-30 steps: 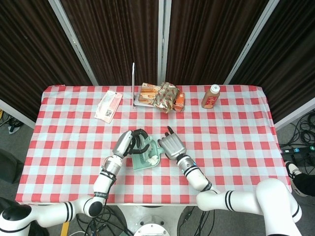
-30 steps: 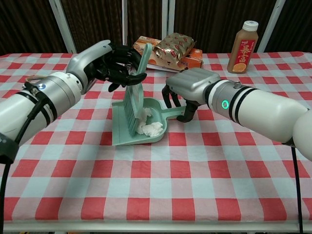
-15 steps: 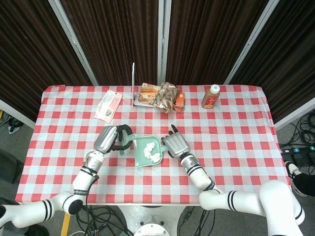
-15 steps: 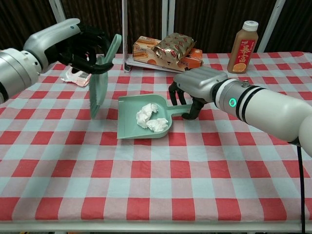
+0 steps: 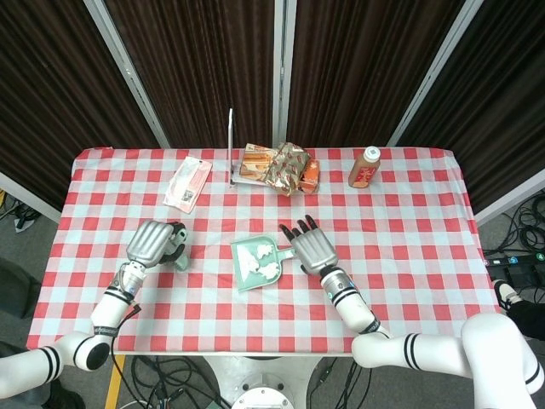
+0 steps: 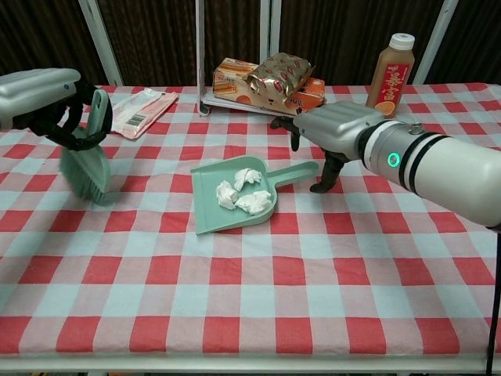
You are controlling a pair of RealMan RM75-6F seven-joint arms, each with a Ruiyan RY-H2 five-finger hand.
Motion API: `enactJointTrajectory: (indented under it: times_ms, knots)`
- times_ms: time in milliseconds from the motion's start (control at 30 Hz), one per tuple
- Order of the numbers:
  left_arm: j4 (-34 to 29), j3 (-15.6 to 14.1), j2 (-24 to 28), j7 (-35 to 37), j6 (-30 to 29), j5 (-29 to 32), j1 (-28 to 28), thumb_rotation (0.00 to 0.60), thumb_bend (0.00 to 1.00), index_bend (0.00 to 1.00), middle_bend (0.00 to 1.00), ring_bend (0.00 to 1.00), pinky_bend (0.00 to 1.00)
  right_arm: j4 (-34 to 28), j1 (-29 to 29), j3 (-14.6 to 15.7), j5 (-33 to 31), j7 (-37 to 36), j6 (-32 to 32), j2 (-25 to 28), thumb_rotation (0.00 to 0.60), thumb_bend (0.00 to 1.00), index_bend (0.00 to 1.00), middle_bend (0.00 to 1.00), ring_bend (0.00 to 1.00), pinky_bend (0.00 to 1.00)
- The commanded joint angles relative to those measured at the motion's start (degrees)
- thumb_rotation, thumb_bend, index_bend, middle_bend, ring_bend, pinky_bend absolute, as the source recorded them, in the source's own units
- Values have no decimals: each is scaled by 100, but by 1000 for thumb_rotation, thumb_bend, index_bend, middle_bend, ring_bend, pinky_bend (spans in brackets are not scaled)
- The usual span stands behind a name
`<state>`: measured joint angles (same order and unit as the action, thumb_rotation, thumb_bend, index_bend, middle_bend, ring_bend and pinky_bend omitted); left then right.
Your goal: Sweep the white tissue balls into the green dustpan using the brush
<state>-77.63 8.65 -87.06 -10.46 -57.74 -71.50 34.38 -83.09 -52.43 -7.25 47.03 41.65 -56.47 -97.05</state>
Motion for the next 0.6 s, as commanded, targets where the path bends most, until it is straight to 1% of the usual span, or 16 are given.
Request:
enactJointTrajectory:
  times_ms: [33, 100, 267, 367, 500, 567, 600]
  knots:
    - [113, -109, -52, -350, 204, 282, 25, 600, 412, 477, 484, 673, 798, -308, 167, 12, 169, -104, -230, 326, 600, 107, 19, 246, 87, 29]
    - [49, -137, -35, -546, 276, 374, 56, 600, 380, 409, 453, 665, 783, -527, 292, 18, 296, -204, -387, 588, 600, 107, 19, 245, 87, 29]
    - [-183, -161, -8, -989, 274, 520, 117, 600, 289, 276, 390, 644, 739, -993, 618, 53, 595, -489, -729, 1185, 600, 107, 18, 241, 79, 28]
    - [-335, -130, 11, -1211, 27, 527, 85, 600, 247, 238, 356, 640, 729, -1210, 843, 117, 797, -689, -907, 1559, 600, 107, 13, 237, 73, 28]
    - [-646, -77, 172, -1638, -471, 487, -12, 600, 198, 181, 309, 624, 715, -1409, 1152, 188, 1081, -1018, -1129, 2022, 600, 107, 11, 239, 73, 28]
    - [-864, -58, 293, -1759, -617, 467, -48, 600, 173, 160, 283, 593, 698, -1455, 1273, 204, 1195, -1165, -1211, 2182, 600, 107, 10, 240, 73, 28]
    - [-1009, -54, 380, -1799, -692, 439, -73, 600, 162, 154, 270, 556, 686, -1472, 1346, 217, 1263, -1245, -1257, 2275, 600, 107, 8, 241, 73, 27]
